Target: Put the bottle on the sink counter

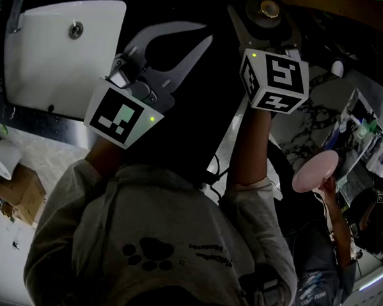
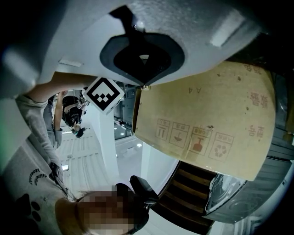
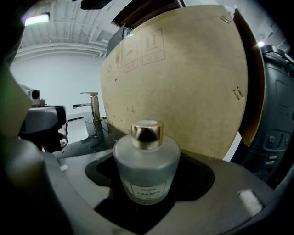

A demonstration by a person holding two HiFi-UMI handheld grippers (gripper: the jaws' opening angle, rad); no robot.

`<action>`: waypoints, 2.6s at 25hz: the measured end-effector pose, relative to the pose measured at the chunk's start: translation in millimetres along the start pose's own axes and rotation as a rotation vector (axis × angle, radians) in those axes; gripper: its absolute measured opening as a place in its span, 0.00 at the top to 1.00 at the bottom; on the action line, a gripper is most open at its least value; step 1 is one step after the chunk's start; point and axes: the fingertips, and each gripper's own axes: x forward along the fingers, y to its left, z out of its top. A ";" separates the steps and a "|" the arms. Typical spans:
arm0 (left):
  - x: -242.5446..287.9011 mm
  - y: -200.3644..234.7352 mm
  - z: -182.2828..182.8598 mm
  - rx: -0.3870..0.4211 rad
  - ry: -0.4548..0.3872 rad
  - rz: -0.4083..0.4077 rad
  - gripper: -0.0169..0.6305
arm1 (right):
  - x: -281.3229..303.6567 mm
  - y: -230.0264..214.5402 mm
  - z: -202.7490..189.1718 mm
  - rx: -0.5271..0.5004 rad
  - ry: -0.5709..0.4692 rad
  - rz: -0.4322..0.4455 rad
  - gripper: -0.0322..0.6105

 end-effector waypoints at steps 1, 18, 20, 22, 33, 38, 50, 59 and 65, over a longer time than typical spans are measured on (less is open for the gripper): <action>-0.8 0.5 -0.2 -0.002 0.000 0.001 0.98 | 0.1 -0.2 -0.1 0.004 -0.001 0.002 0.43; -7.1 1.1 8.5 -0.025 -0.032 -0.003 0.98 | 0.6 0.8 -6.2 -0.017 0.060 0.002 0.43; -8.1 0.6 10.5 -0.024 -0.031 -0.005 0.98 | 0.5 -0.1 -6.9 -0.016 0.073 0.002 0.43; -9.9 -0.6 13.6 -0.026 -0.034 -0.007 0.98 | 0.0 -1.1 -7.3 -0.015 0.075 0.004 0.43; -31.6 -10.1 38.8 -0.009 -0.053 -0.059 0.98 | -18.3 -3.3 -34.5 0.084 0.161 -0.077 0.32; -49.0 -18.6 49.1 0.000 -0.048 -0.088 0.98 | -58.1 -0.4 -35.8 0.148 0.160 -0.177 0.32; -106.2 -32.4 80.8 0.031 -0.018 -0.147 0.98 | -152.6 43.6 3.2 0.163 0.057 -0.471 0.93; -144.9 -48.6 103.2 0.061 -0.038 -0.206 0.98 | -223.8 103.9 54.2 0.249 -0.176 -0.589 0.95; -175.0 -67.5 116.3 0.039 -0.067 -0.203 0.98 | -270.2 158.7 85.9 0.192 -0.284 -0.641 0.95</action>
